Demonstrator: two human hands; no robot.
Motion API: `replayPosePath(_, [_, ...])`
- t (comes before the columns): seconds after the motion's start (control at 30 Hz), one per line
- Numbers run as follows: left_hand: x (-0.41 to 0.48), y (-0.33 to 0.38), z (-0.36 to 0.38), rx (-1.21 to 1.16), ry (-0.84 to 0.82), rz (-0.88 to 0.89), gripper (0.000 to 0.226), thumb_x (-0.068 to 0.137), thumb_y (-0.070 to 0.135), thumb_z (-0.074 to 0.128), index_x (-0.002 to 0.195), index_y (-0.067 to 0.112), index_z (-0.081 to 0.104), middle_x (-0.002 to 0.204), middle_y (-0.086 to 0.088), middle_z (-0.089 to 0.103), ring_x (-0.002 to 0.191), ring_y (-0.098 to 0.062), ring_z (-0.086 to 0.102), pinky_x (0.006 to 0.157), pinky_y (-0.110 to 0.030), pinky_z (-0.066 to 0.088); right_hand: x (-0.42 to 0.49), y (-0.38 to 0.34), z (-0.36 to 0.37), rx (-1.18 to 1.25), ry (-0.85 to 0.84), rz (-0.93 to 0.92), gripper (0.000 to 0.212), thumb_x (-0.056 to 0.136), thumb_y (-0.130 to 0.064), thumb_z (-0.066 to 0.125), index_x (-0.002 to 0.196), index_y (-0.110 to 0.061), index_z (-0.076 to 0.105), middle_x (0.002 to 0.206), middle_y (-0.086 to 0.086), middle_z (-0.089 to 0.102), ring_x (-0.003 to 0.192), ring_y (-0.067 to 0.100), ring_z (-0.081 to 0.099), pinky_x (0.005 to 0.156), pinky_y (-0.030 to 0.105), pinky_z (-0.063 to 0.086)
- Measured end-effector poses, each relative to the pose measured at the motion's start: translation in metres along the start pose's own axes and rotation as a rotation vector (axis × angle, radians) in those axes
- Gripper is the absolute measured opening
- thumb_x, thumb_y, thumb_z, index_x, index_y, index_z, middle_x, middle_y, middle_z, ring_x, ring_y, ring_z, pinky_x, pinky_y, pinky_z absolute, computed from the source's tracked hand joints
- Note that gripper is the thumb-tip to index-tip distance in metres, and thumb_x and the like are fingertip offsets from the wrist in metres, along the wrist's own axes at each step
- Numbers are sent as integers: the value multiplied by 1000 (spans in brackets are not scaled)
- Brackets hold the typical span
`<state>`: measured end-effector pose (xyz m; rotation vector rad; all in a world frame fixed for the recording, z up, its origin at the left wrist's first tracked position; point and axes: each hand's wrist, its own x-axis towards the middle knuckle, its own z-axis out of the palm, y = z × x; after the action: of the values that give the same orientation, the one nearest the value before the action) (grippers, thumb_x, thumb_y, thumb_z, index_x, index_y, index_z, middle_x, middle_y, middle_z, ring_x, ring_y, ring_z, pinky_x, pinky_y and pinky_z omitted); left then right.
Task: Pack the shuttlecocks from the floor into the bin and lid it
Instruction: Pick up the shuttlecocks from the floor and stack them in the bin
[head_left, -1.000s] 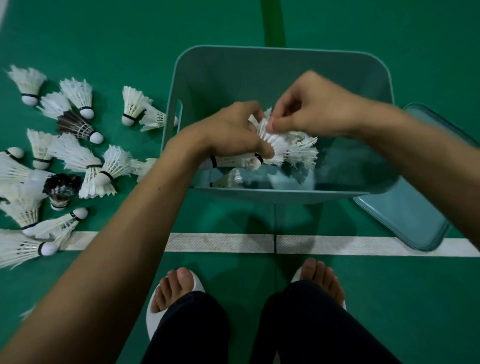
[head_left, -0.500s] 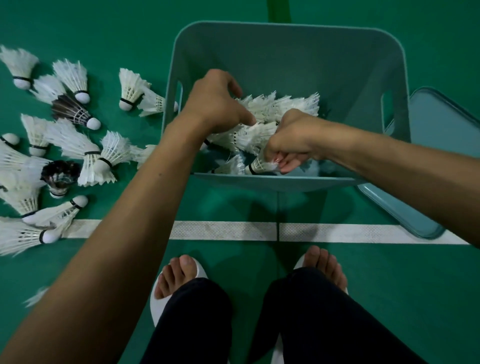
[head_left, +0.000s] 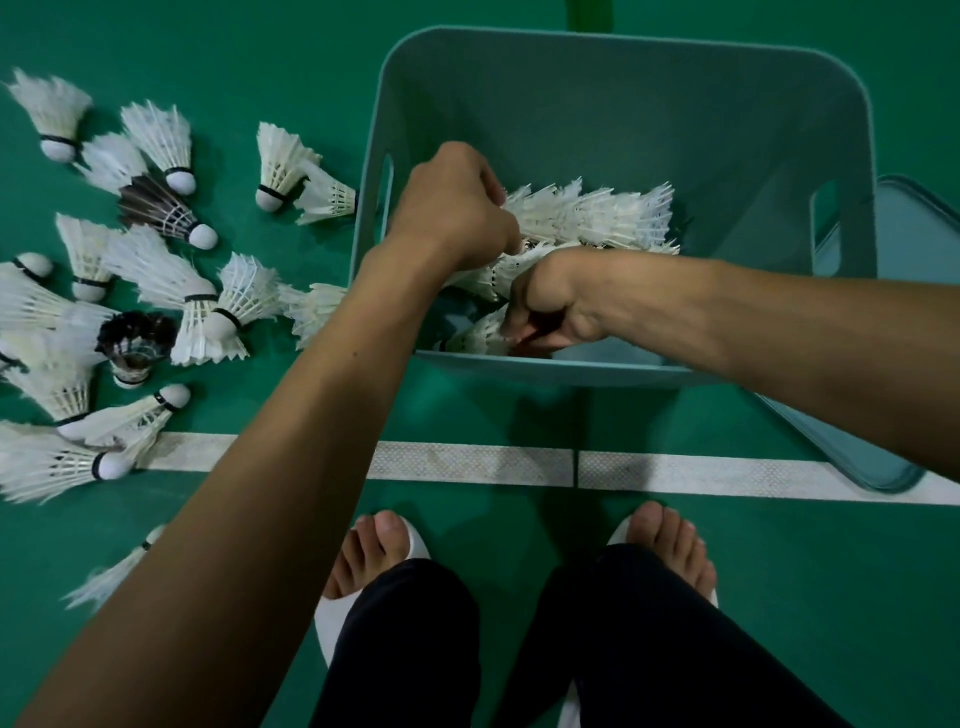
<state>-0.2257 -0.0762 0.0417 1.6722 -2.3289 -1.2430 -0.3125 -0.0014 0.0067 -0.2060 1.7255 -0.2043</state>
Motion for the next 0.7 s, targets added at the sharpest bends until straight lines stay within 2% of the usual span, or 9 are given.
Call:
replayPosePath(0.07, [0,-1,1,3,3,4,37,74,21,89,107,16,73,100,-2,68,91,-20,62,74,-25,43,-2,-2,-3,145,16,-3,20,100,11,48,86,0,56,81,10,54,72,15,55,51,26,58])
replayPosePath(0.13, [0,-1,1,10,9,8,34,75,20,87,106,17,73,99,-1,68,90,-19,62,73,-24,43,-3,-3,-9,250,43,-25,19,99,15,46,100,-1,56,91,12,52,80,20,55,70,32,60])
replayPosePath(0.2, [-1,0,2,14,15,12,31,75,18,85,104,17,74,98,-1,68,90,-19,63,72,-24,43,-1,-1,-11,293,62,-27,22,98,17,45,93,-2,55,90,12,52,77,21,55,81,40,57])
replayPosePath(0.3, [-1,2,4,2,33,23,31,74,18,84,103,18,73,98,-1,70,91,-19,66,71,-25,44,-2,8,-4,281,37,24,28,98,18,44,78,0,50,81,12,50,69,18,52,87,39,53])
replayPosePath(0.4, [-2,2,5,27,18,49,26,78,20,80,103,18,73,99,-1,71,91,-19,66,72,-26,45,-1,13,-1,249,25,-9,31,100,15,44,74,-1,47,75,10,49,65,16,51,78,32,57])
replayPosePath(0.5, [-4,2,5,25,12,94,20,85,23,75,102,13,74,96,-2,72,90,-18,66,72,-28,47,-15,9,-20,184,51,-118,24,97,15,48,78,2,52,80,15,57,70,21,60,73,35,64])
replayPosePath(0.6, [-4,4,5,-58,-22,92,33,95,35,64,94,3,72,92,-12,74,67,-18,58,65,-31,44,-47,6,-51,35,131,-241,2,90,5,66,89,6,65,88,18,74,72,26,75,64,31,65])
replayPosePath(0.67, [-5,8,4,-146,-82,94,43,104,45,47,96,8,68,92,-8,73,65,-16,55,67,-28,40,-65,7,-69,16,185,-381,23,82,0,77,103,4,71,89,13,76,66,18,72,54,25,61])
replayPosePath(0.7, [-7,12,5,-182,-120,105,50,107,48,36,102,8,68,97,-7,73,76,-15,61,72,-27,41,-70,9,-75,37,190,-452,33,78,-1,80,109,3,71,91,13,76,64,15,68,52,23,58])
